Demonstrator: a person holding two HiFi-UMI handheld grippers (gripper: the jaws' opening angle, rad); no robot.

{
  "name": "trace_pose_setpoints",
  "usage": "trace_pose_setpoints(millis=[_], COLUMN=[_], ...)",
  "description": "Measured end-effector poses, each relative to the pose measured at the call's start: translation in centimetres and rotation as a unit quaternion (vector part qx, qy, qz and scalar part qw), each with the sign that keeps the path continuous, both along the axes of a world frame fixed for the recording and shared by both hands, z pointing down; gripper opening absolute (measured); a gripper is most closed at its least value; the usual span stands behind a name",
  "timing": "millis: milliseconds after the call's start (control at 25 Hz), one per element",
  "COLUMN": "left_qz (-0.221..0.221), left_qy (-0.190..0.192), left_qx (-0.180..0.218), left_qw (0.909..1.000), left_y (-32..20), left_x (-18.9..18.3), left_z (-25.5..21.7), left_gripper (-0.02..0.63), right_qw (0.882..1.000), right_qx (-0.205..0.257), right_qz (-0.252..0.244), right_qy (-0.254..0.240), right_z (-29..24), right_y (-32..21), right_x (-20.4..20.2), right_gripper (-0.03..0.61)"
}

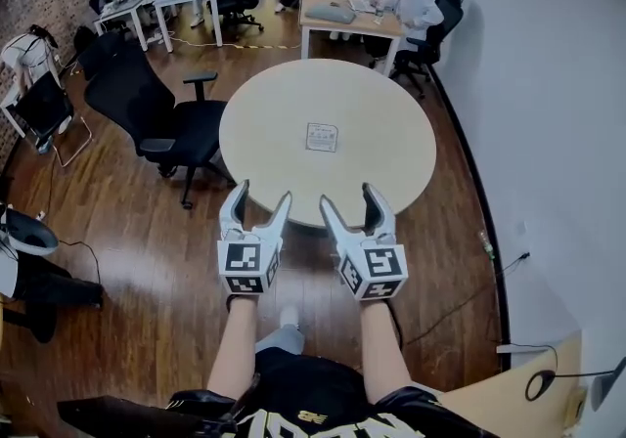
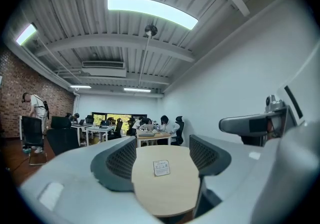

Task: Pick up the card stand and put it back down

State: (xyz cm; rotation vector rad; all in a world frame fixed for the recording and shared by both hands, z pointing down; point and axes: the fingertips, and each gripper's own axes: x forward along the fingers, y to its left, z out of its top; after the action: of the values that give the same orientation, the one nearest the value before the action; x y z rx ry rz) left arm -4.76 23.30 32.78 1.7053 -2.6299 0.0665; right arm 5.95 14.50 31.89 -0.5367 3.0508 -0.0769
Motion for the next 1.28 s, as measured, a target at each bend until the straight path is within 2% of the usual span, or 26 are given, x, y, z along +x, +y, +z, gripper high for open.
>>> trace_pose_setpoints(millis=[240,400,640,840,1080,1280], left_qz=[0.021,0.03,0.048,0.062,0.046,0.033], left_qy=[-0.03,-0.039,-0.025,-0.024,-0.042,-0.04], left_qx=[0.016,0.023,0.038,0.027,0.035,0.043], left_qw=[0.9992,0.9985,0.9978,0.9974,0.9974,0.9978], left_y=[-5.2,-6.9,-10.8,-15.8,-22.1,-24.8], left_x=[-5.4,-8.5,-9.8,-11.1,-13.6,-14.6], left_z=[-3.1,-4.5,-4.2,-2.5,-4.7,-5.7], left_gripper=[0.334,0.334,0.334,0.334,0.334,0.334], right_qw=[1.0,0.999,0.999,0.999,0.999,0.999], right_qx=[0.01,0.004,0.001,0.001,0.02,0.018], right_qz=[0.021,0.027,0.035,0.033,0.007,-0.01], right_qy=[-0.017,-0.027,-0.028,-0.038,-0.048,-0.051], right_z=[-2.6,-3.3,-3.0,-2.5,-4.8,-5.1], right_y=[-5.2,-7.1,-10.5,-15.8,-22.0,-25.1], right_x=[-5.4,-8.8,-9.3,-10.9,-14.3,-15.5], right_gripper=[0.347,0.347,0.348,0.348,0.348,0.348])
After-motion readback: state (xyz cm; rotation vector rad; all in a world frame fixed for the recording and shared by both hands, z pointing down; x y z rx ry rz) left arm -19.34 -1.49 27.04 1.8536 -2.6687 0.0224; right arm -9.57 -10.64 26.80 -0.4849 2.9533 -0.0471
